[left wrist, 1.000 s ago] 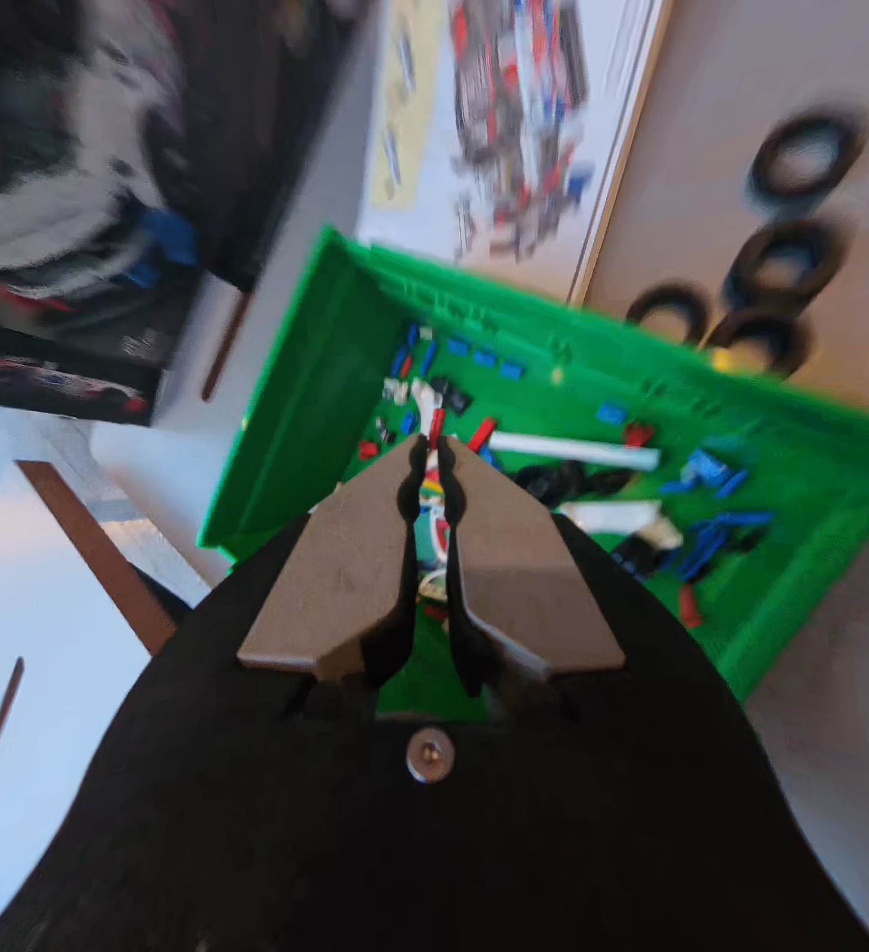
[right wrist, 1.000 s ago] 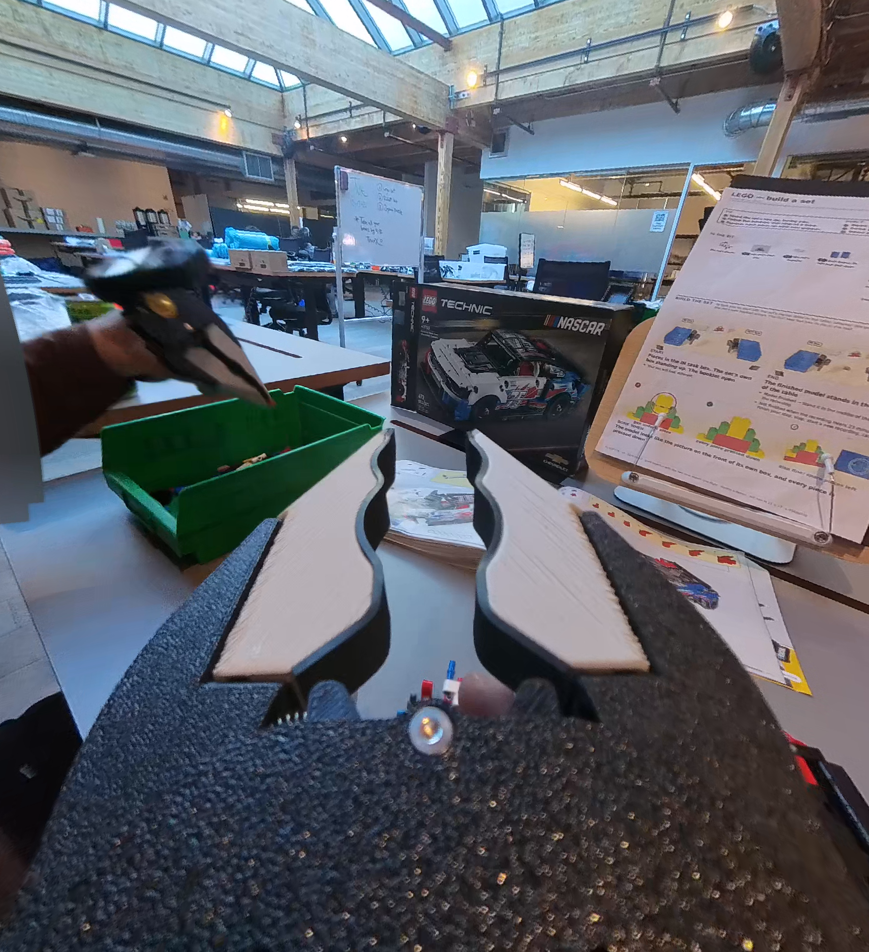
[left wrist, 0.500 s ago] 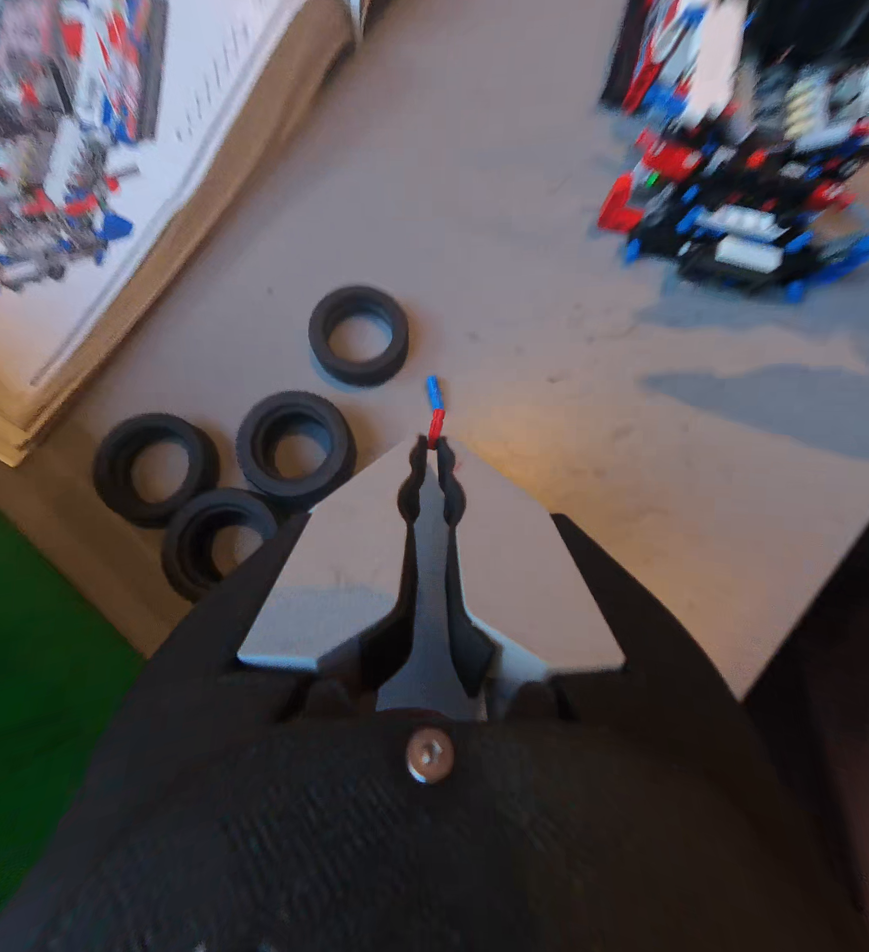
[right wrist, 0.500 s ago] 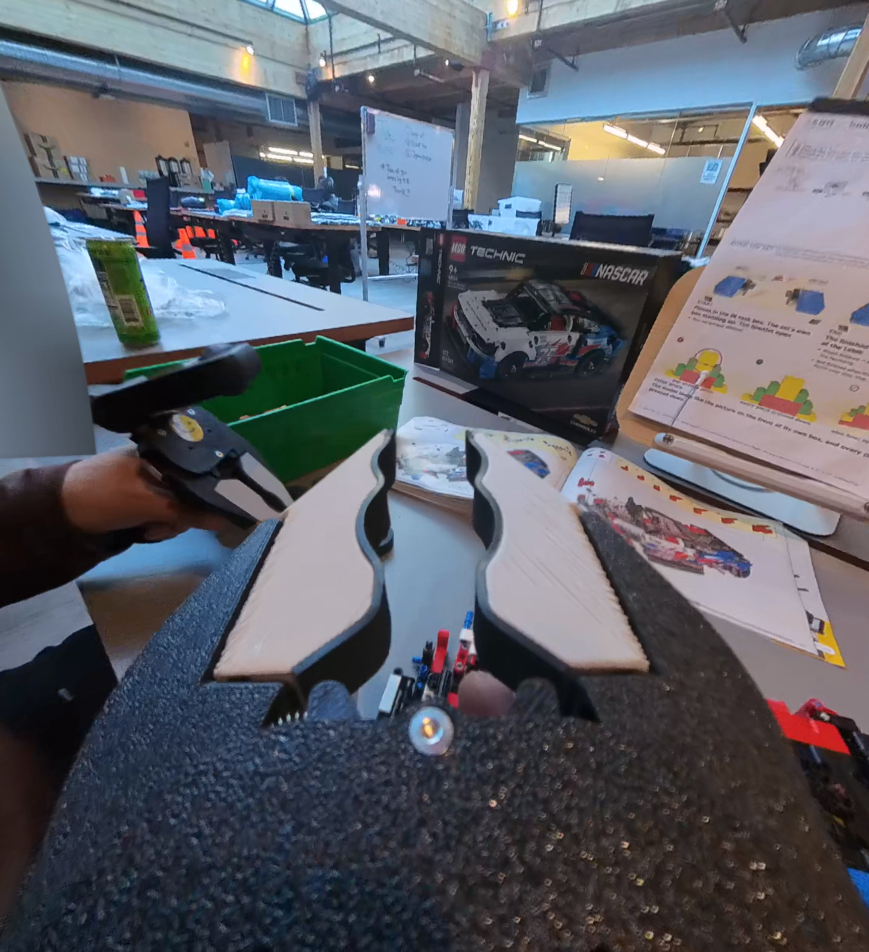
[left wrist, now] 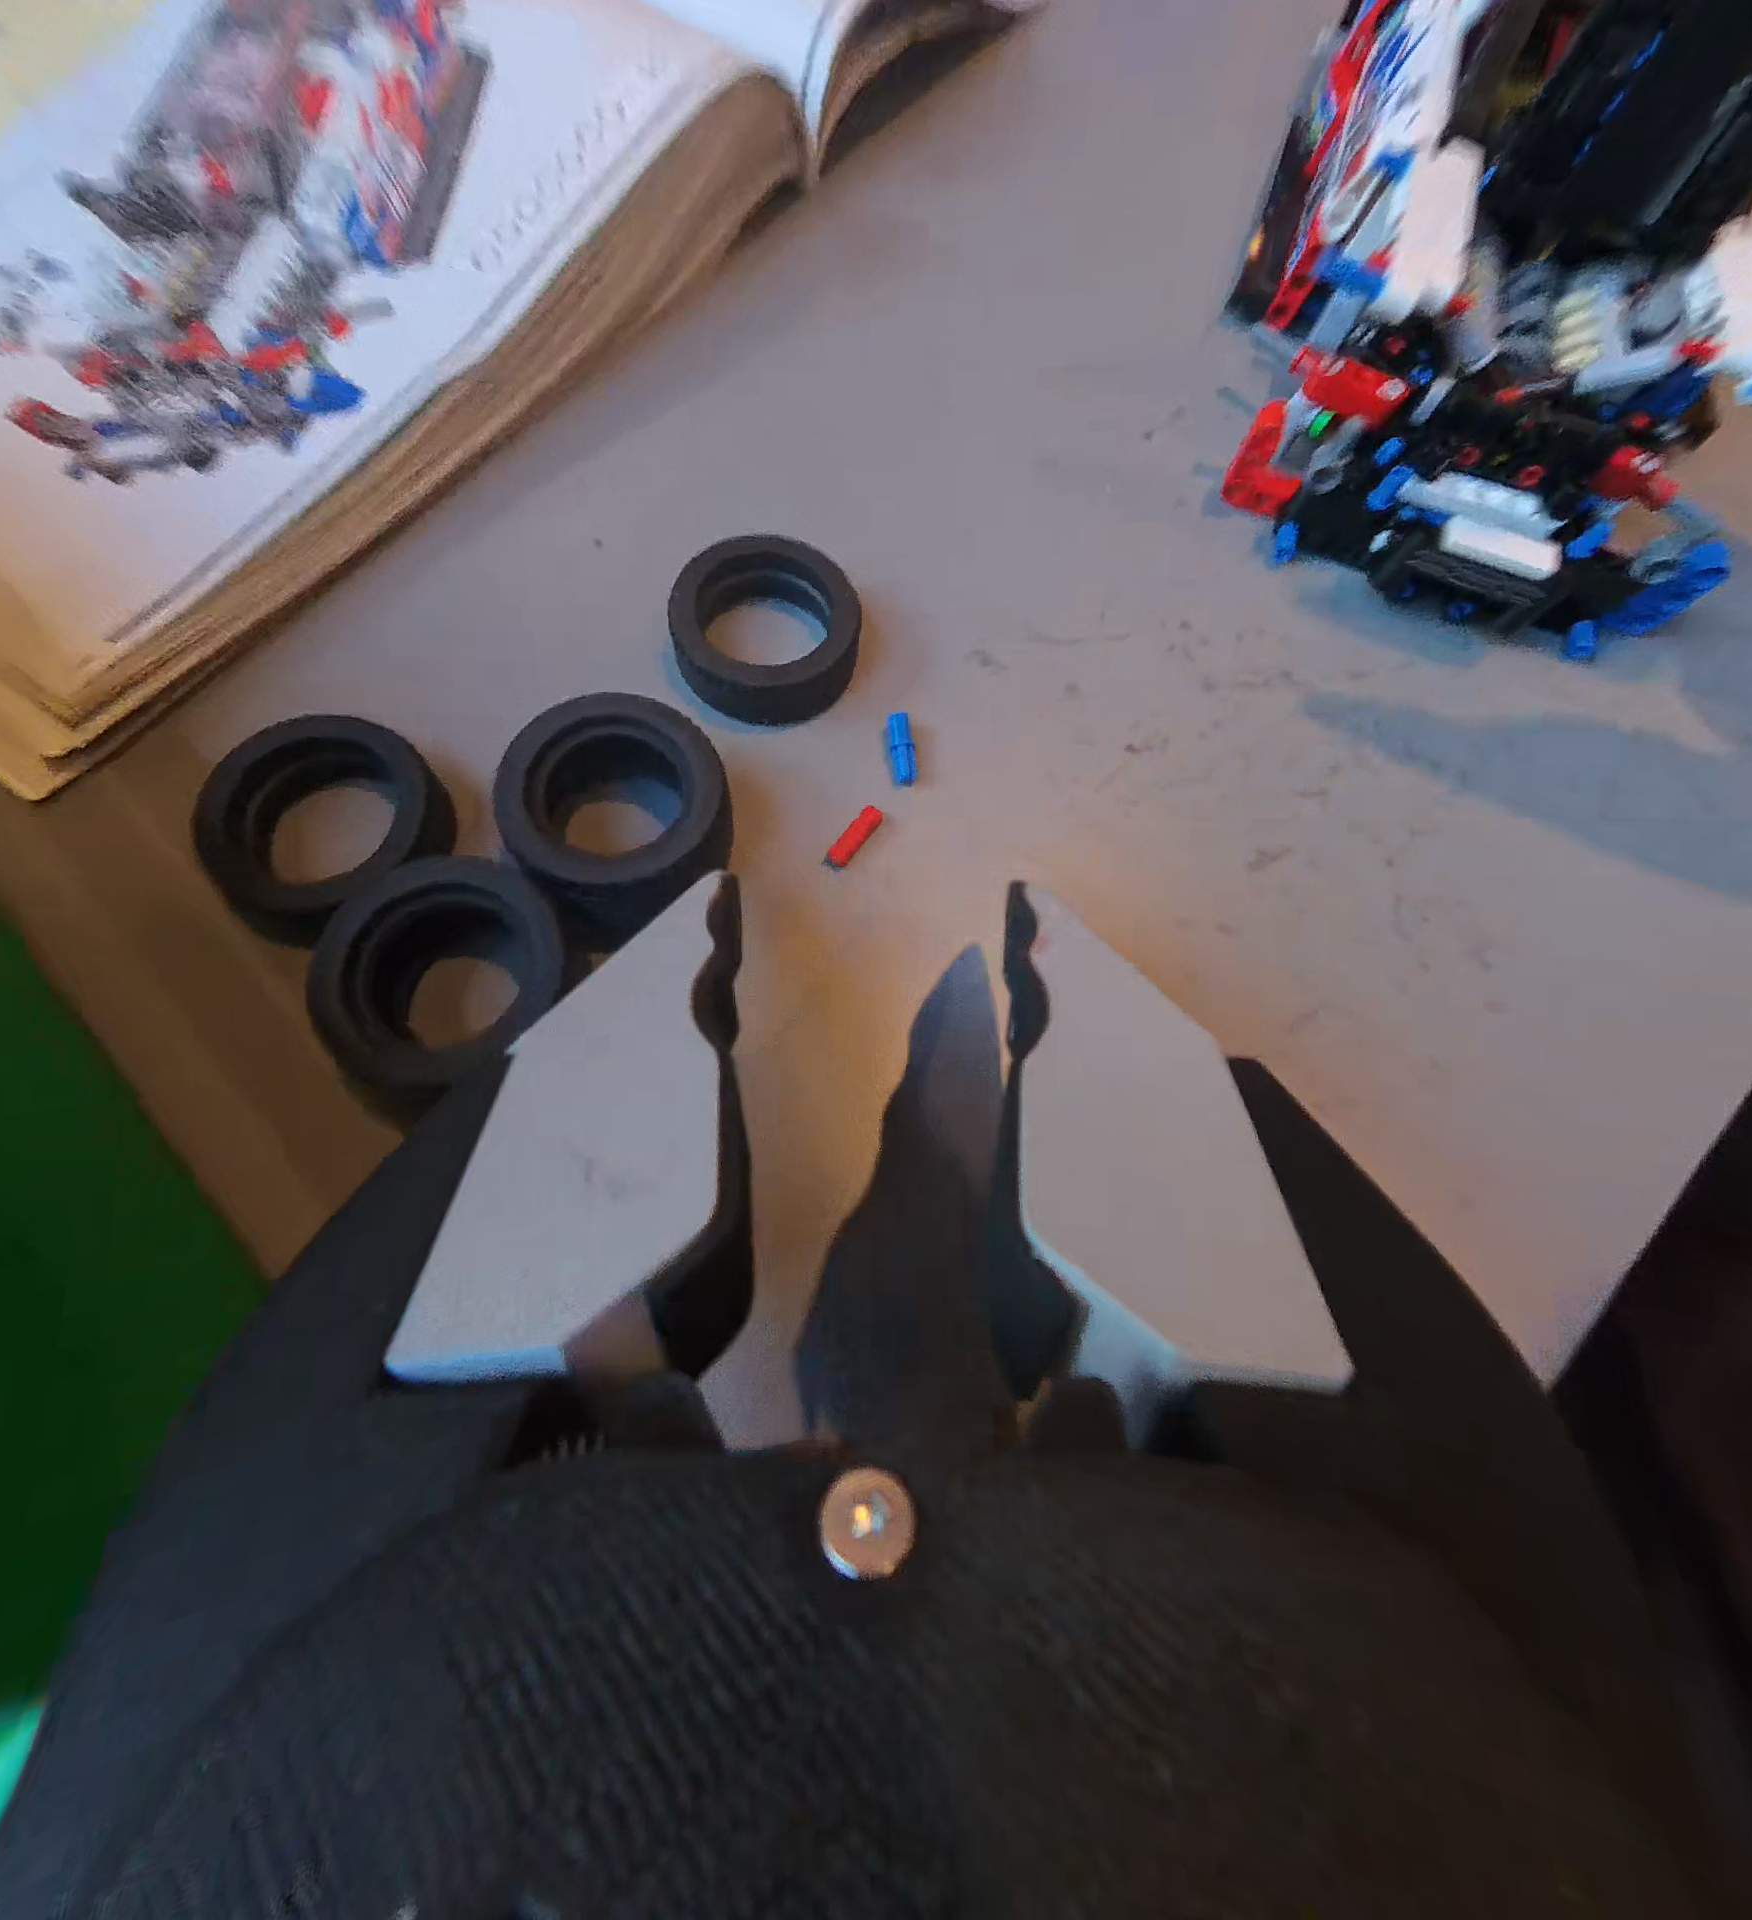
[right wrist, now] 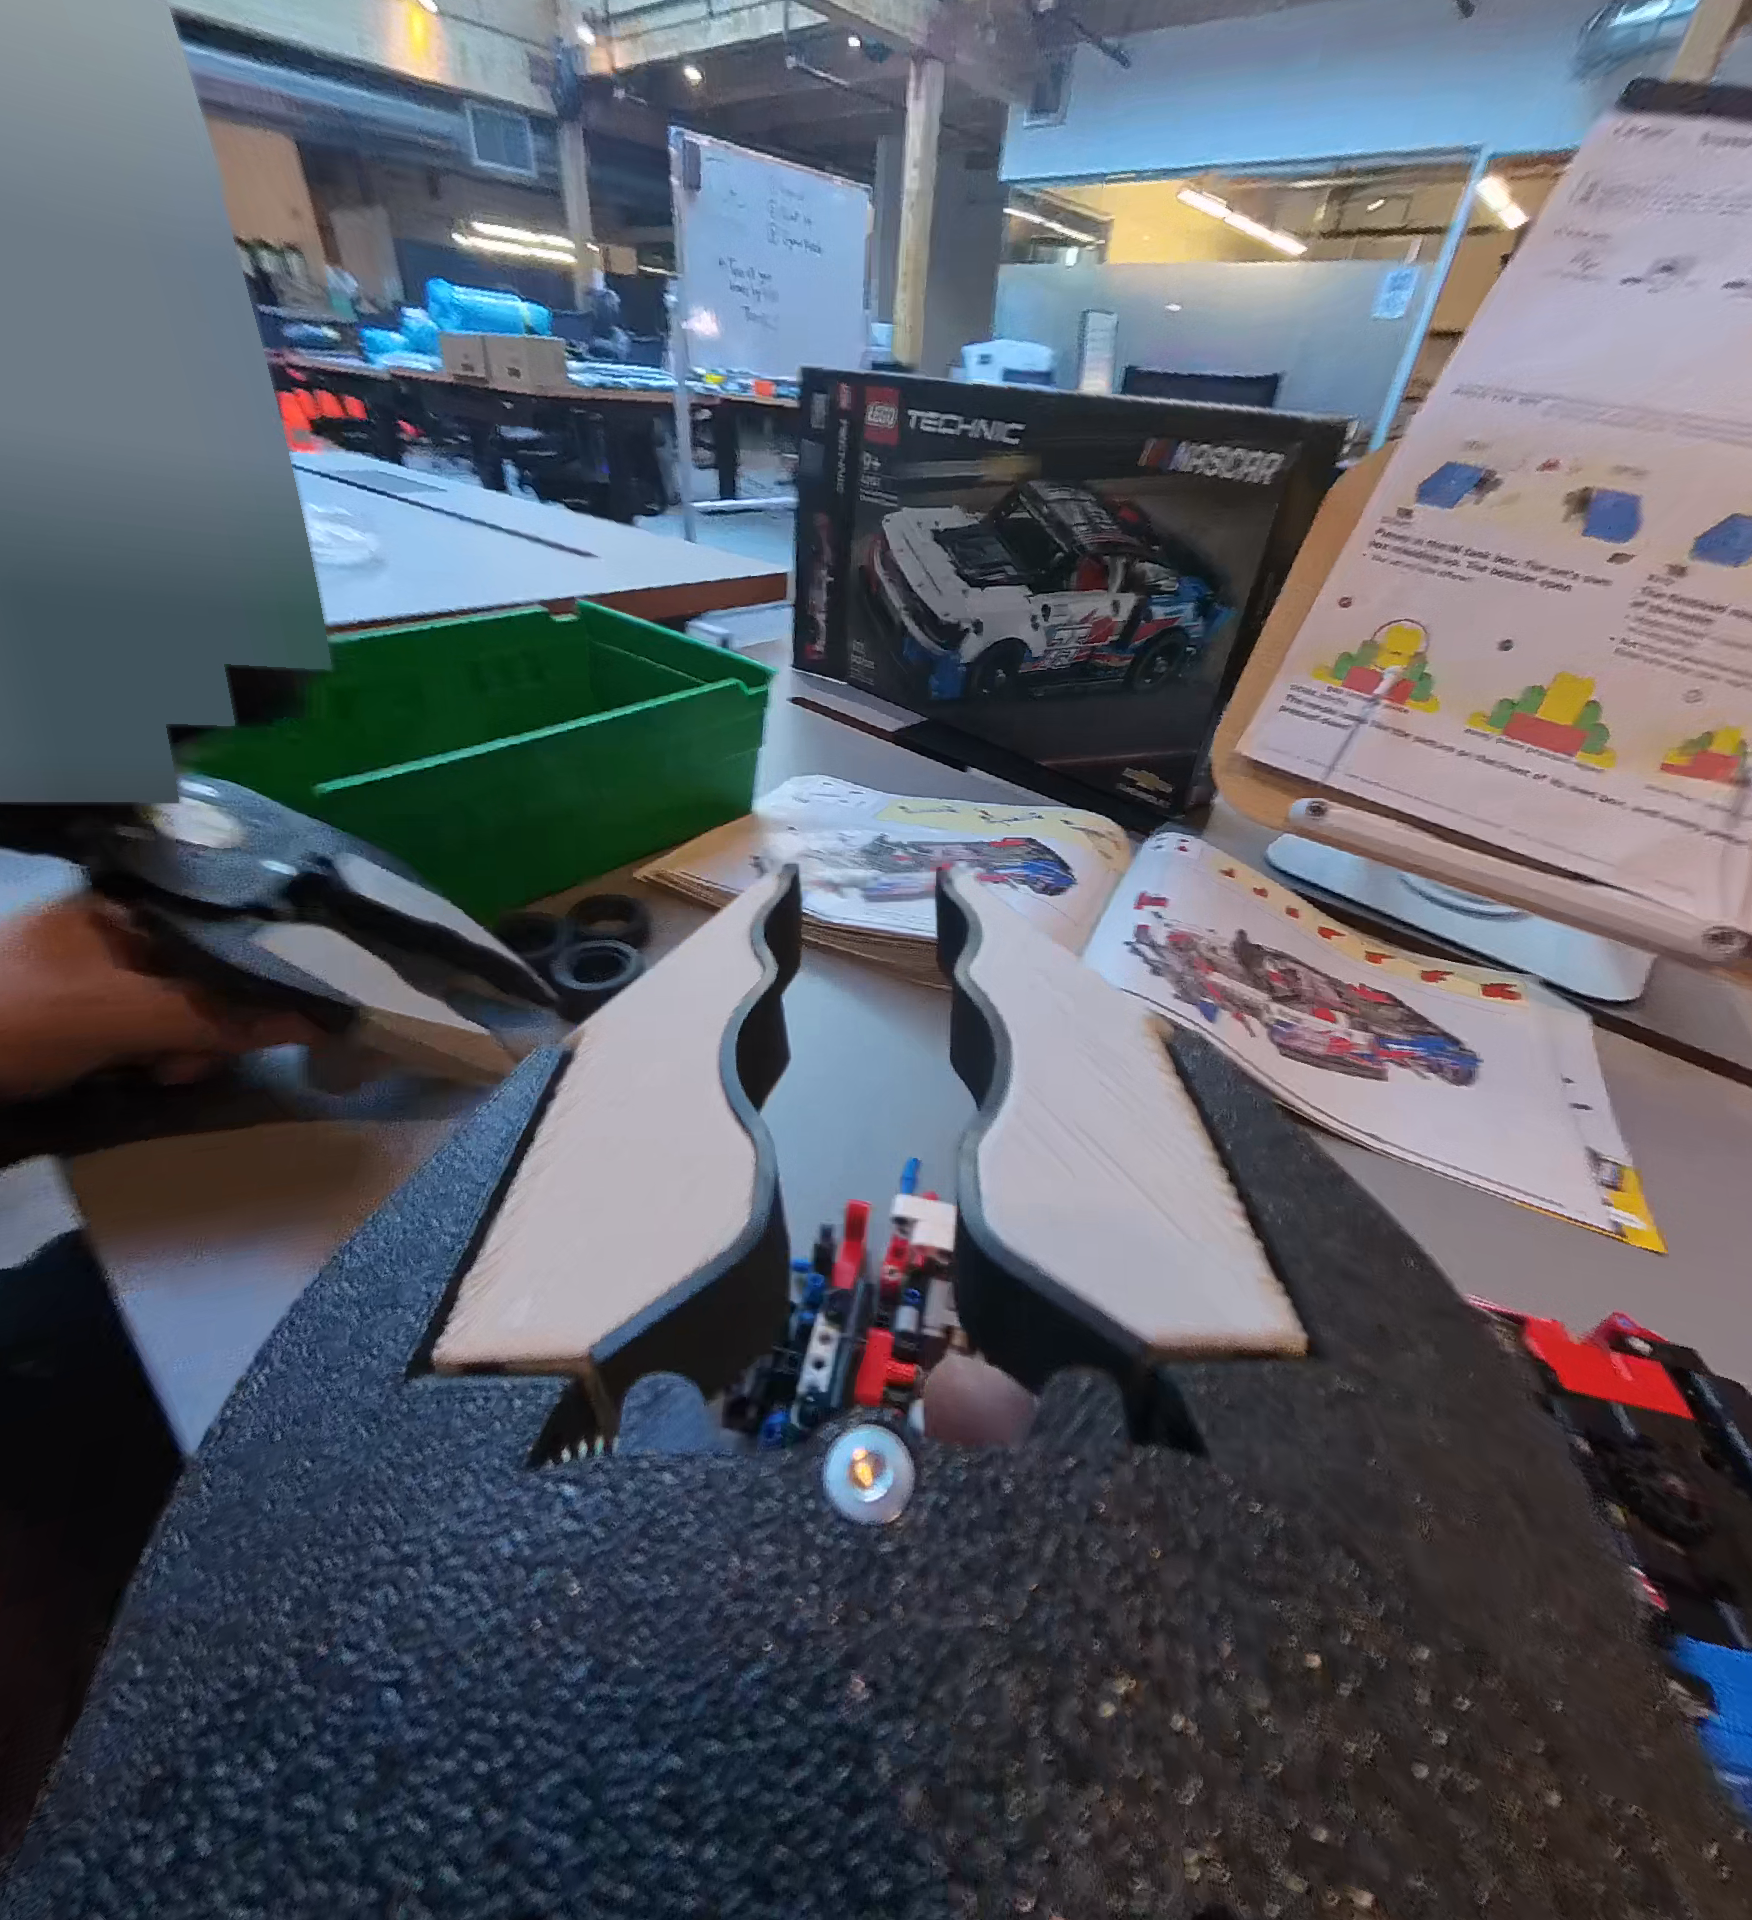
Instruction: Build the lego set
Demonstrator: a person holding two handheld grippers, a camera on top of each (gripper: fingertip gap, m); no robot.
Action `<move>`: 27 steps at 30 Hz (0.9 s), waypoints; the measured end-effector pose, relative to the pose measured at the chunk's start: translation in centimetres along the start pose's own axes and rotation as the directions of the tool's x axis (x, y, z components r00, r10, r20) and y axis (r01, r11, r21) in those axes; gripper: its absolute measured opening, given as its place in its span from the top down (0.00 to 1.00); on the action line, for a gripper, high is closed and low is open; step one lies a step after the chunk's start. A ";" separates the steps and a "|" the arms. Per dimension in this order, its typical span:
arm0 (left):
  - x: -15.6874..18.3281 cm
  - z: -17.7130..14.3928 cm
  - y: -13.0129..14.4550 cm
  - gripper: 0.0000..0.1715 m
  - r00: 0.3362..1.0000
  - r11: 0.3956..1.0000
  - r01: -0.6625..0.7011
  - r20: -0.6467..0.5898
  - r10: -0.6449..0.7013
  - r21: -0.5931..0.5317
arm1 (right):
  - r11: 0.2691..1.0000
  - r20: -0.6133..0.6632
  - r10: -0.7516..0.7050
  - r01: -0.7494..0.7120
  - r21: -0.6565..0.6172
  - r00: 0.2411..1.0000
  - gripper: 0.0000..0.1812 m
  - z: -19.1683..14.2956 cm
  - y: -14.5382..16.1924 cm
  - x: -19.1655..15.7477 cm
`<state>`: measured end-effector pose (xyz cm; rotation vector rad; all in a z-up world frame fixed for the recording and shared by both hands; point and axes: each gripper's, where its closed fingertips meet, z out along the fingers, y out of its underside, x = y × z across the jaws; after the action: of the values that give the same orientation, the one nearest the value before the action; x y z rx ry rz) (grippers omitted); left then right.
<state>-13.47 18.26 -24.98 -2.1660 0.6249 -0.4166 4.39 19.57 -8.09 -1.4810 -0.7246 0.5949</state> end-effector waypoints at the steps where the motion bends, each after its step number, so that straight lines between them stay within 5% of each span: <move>1: 0.2 -1.0 -0.4 0.72 1.000 0.998 -0.017 0.015 0.017 0.058 | 1.000 -0.033 -0.031 0.031 -0.005 0.999 0.86 0.1 0.5 0.2; 7: 1.0 -5.3 -2.3 0.77 0.991 0.934 -0.128 0.076 0.108 0.335 | 0.974 -0.205 -0.223 0.226 -0.008 0.953 0.86 -0.4 1.5 2.5; 9: 0.8 -6.1 -3.0 0.80 0.991 0.907 -0.134 0.074 0.114 0.399 | 0.963 -0.304 -0.247 0.268 0.029 0.920 0.98 -2.5 0.4 5.3; 11: 0.3 -6.6 -3.4 0.81 0.992 0.891 -0.126 0.078 0.102 0.437 | 0.966 -0.459 -0.205 0.253 0.045 0.865 0.97 -5.6 0.3 9.7; 13: 0.1 -6.7 -3.5 0.82 0.995 0.888 -0.097 0.053 0.082 0.449 | 0.985 -0.589 -0.130 0.171 0.013 0.798 0.88 -8.9 2.4 14.4; 18: -0.1 -6.5 -3.5 0.85 0.997 0.894 -0.079 0.036 0.071 0.442 | 0.989 -0.694 0.060 -0.136 -0.055 0.717 0.90 -13.1 11.3 20.4; 27: -0.1 -5.7 -3.2 0.86 0.999 0.918 -0.025 -0.030 0.039 0.397 | 0.990 -0.686 0.029 -0.116 -0.081 0.727 0.92 -12.3 11.4 20.4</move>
<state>-15.41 16.50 -19.01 -1.7620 0.5418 -0.5189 28.02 26.84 -17.49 -1.6917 -0.1119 0.0213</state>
